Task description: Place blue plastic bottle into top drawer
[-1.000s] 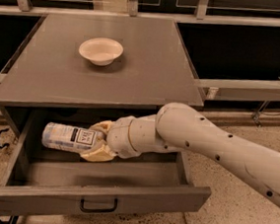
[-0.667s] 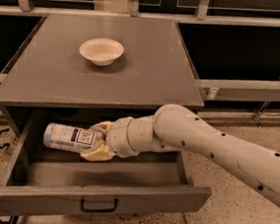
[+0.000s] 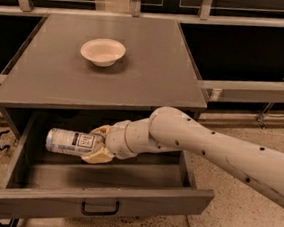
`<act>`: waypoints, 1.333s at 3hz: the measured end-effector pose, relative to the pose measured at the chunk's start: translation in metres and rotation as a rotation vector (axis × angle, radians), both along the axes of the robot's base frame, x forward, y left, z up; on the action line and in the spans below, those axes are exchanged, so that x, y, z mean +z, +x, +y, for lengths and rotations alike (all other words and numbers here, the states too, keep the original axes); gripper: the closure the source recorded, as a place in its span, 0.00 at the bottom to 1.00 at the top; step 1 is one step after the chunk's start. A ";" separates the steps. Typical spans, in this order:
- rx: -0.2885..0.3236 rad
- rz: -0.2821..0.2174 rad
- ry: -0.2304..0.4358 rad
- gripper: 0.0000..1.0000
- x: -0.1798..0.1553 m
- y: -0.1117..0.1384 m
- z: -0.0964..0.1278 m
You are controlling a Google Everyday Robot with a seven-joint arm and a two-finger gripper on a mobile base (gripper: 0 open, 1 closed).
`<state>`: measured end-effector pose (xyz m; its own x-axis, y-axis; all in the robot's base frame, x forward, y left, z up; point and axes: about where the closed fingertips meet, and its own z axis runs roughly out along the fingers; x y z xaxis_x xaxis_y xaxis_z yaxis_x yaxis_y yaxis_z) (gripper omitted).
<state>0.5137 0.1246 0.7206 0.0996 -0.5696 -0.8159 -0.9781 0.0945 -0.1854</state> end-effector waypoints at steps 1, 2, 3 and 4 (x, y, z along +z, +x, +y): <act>0.003 0.022 -0.021 1.00 -0.019 0.002 0.001; 0.011 0.052 -0.070 1.00 -0.046 0.000 0.001; 0.016 0.071 -0.097 1.00 -0.062 -0.003 0.001; 0.013 0.075 -0.081 1.00 -0.079 -0.006 0.001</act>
Offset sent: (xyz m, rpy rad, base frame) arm 0.0017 -0.0024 -0.0590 -0.1023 0.0655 0.0088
